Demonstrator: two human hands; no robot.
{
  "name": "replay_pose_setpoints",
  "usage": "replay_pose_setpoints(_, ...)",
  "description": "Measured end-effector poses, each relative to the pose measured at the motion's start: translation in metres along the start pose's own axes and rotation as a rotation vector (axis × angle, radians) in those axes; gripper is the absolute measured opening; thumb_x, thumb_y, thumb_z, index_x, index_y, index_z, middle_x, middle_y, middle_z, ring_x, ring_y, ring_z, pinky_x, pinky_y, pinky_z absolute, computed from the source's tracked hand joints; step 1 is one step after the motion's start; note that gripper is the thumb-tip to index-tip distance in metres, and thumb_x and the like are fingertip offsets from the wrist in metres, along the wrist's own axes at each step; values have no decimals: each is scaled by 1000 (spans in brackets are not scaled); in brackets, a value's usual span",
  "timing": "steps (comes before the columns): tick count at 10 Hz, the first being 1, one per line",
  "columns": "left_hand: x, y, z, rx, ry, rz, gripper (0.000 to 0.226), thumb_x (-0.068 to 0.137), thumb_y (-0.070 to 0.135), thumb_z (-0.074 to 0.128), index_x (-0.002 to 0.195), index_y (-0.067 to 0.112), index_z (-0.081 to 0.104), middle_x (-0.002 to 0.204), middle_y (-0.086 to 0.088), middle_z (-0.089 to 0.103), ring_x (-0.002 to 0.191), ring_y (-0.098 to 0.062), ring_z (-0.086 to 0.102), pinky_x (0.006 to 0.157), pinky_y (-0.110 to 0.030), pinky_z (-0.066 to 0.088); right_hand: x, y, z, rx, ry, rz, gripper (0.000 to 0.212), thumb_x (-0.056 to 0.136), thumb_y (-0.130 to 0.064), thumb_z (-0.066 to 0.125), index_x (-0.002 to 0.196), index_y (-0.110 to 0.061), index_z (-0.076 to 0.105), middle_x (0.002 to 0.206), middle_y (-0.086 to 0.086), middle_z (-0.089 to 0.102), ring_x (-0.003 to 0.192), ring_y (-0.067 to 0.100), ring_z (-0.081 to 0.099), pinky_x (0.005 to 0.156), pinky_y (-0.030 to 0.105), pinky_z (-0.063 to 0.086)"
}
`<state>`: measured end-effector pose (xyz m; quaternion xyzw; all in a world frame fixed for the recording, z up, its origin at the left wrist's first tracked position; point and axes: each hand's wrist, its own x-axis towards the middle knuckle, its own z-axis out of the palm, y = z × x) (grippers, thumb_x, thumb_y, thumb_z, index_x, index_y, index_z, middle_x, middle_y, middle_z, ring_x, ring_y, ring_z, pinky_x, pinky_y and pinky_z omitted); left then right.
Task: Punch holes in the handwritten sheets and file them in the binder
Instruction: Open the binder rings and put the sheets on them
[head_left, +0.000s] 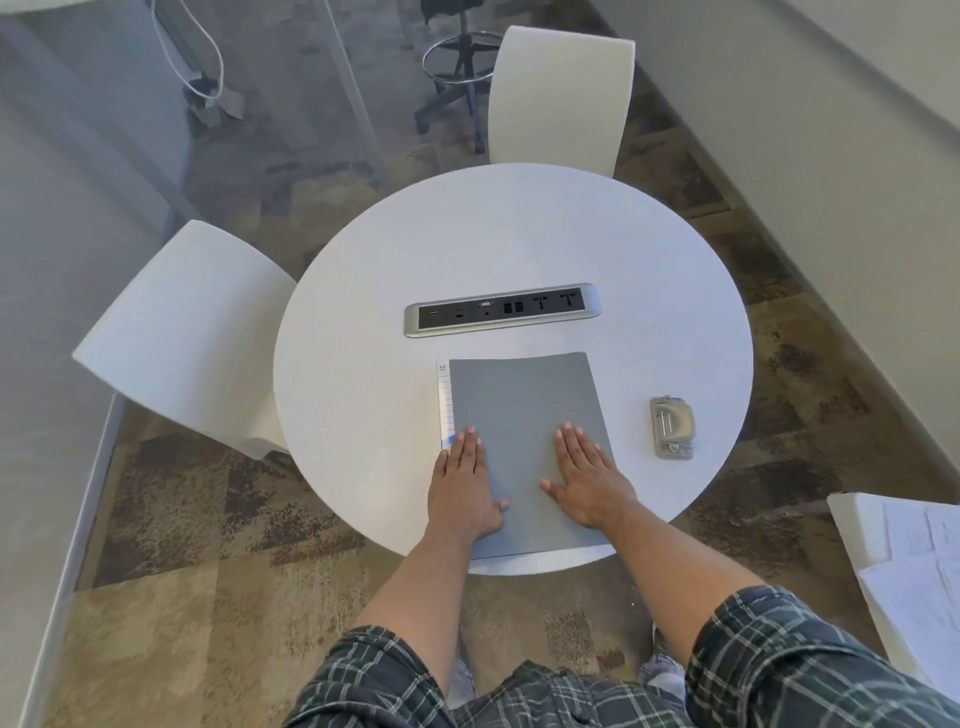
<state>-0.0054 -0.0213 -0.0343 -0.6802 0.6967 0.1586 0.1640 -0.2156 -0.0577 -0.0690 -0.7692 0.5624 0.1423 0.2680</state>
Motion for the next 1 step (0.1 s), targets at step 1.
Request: replay_pose_setpoints(1,-1,5,-19,31,91,0,96,95,62,43,161,3,7,170,-13,0,158,-24,0,126,-47,-8,-12,-7,-17,24,135,3,78,105,-60,20,164,-15,-3,173,1,-5,159,15,-1,128,33,7)
